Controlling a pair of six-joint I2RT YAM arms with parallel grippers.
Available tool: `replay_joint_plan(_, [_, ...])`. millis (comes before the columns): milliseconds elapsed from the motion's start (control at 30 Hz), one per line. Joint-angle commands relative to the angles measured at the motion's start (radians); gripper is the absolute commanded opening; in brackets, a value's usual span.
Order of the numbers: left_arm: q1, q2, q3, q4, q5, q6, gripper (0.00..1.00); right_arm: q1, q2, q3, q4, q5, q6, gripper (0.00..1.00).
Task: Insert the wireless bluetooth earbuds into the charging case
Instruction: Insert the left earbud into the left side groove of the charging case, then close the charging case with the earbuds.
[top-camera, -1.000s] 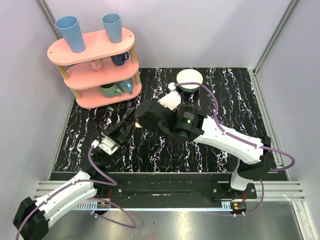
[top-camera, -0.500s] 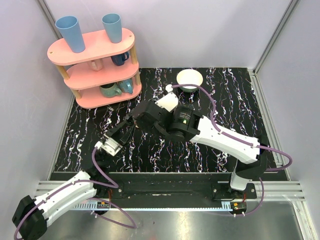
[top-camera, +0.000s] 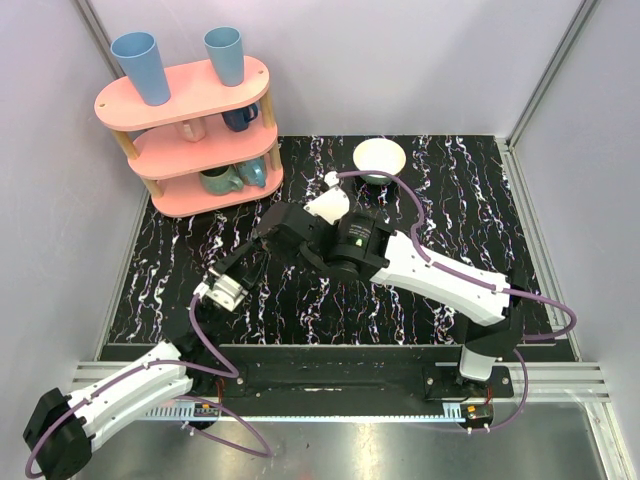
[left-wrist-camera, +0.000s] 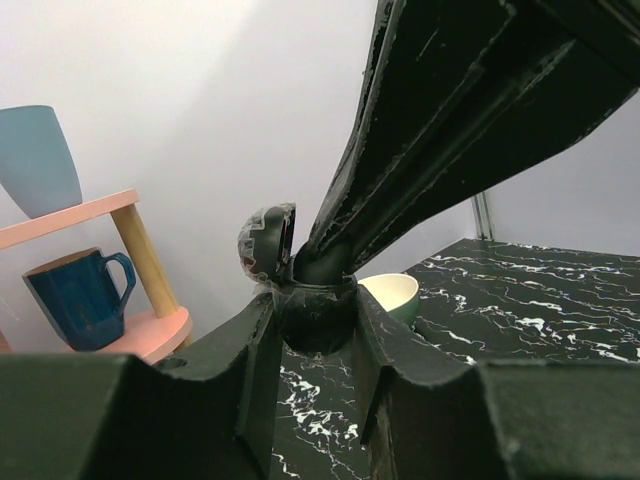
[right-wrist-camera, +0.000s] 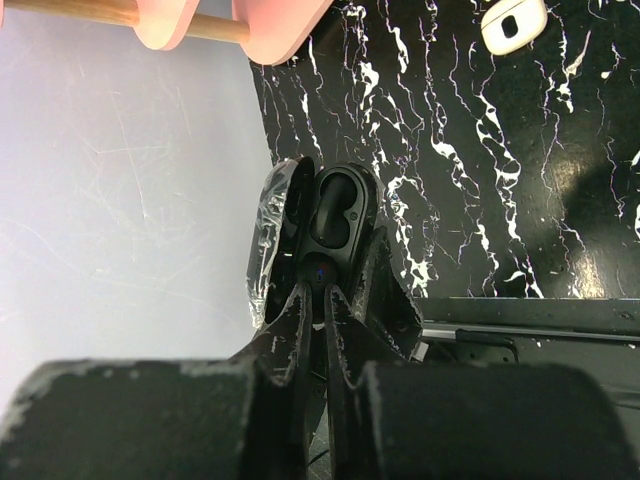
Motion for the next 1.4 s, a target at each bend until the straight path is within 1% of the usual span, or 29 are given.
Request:
replay_joint_plan(0, [-0.014,-0.009,0.021,0.048,-0.016,0.031,0.00,0.005,0.024,0.030,0.008,-0.042,0.032,0.00])
replay_joint_plan(133, [-0.015,-0.018,0.019,0.048,-0.020,0.027,0.00,0.005,0.007,0.001,0.013,-0.017,0.040,0.01])
replay_joint_plan(167, [-0.017,-0.021,0.018,0.046,-0.023,0.025,0.00,0.007,0.000,-0.004,0.018,-0.003,0.034,0.09])
replay_joint_plan(200, [-0.017,-0.028,0.016,0.048,-0.024,0.024,0.00,0.005,-0.014,-0.010,0.022,0.003,0.029,0.14])
replay_joint_plan(267, [-0.017,-0.034,0.015,0.045,-0.029,0.019,0.00,0.005,-0.029,-0.038,0.060,0.015,-0.004,0.16])
replay_joint_plan(333, [-0.018,-0.038,0.015,0.041,-0.029,0.016,0.00,0.005,-0.049,-0.064,0.105,0.015,-0.026,0.28])
replay_joint_plan(400, [-0.018,-0.040,0.016,0.037,-0.030,0.014,0.00,0.007,-0.059,-0.075,0.127,0.014,-0.049,0.36])
replay_joint_plan(567, [-0.017,-0.038,0.015,0.034,-0.038,0.013,0.00,0.005,-0.066,-0.073,0.157,0.009,-0.101,0.38])
replay_joint_plan(633, [-0.017,-0.038,0.015,0.034,-0.041,0.011,0.00,0.007,-0.076,-0.082,0.199,0.001,-0.136,0.38])
replay_joint_plan(667, [-0.017,-0.035,0.015,0.034,-0.046,0.011,0.00,0.008,-0.086,-0.088,0.221,-0.008,-0.183,0.38])
replay_joint_plan(700, [-0.018,-0.034,0.013,0.034,-0.047,0.013,0.00,0.008,-0.095,-0.098,0.279,-0.017,-0.217,0.39])
replay_joint_plan(767, [-0.017,-0.032,0.012,0.032,-0.053,0.013,0.00,0.019,-0.132,-0.133,0.324,-0.008,-0.301,0.40])
replay_joint_plan(900, [-0.018,-0.032,0.015,0.026,-0.067,0.011,0.00,0.025,-0.207,-0.237,0.410,0.011,-0.351,0.43])
replay_joint_plan(1100, [-0.017,-0.032,0.019,0.025,-0.084,0.001,0.00,0.025,-0.284,-0.332,0.487,0.015,-0.402,0.45])
replay_joint_plan(1167, [-0.017,-0.032,0.021,0.025,-0.084,-0.007,0.00,0.025,-0.315,-0.357,0.525,0.014,-0.467,0.48])
replay_joint_plan(1200, [-0.018,-0.031,0.022,0.023,-0.084,-0.009,0.00,0.025,-0.329,-0.396,0.577,0.011,-0.489,0.50])
replay_joint_plan(1233, [-0.017,-0.034,0.024,0.020,-0.084,-0.013,0.00,0.023,-0.345,-0.426,0.625,-0.015,-0.577,0.52])
replay_joint_plan(1267, [-0.017,-0.035,0.030,0.011,-0.082,-0.024,0.00,0.023,-0.384,-0.456,0.677,-0.026,-0.622,0.55])
replay_joint_plan(1300, [-0.017,-0.038,0.035,0.003,-0.079,-0.028,0.00,0.023,-0.405,-0.520,0.764,-0.037,-0.661,0.60])
replay_joint_plan(1333, [-0.018,-0.046,0.045,-0.018,-0.076,-0.036,0.00,0.022,-0.451,-0.555,0.812,-0.048,-0.734,0.63])
replay_joint_plan(1367, [-0.017,-0.051,0.051,-0.035,-0.070,-0.060,0.00,0.023,-0.476,-0.588,0.900,-0.057,-0.777,0.64])
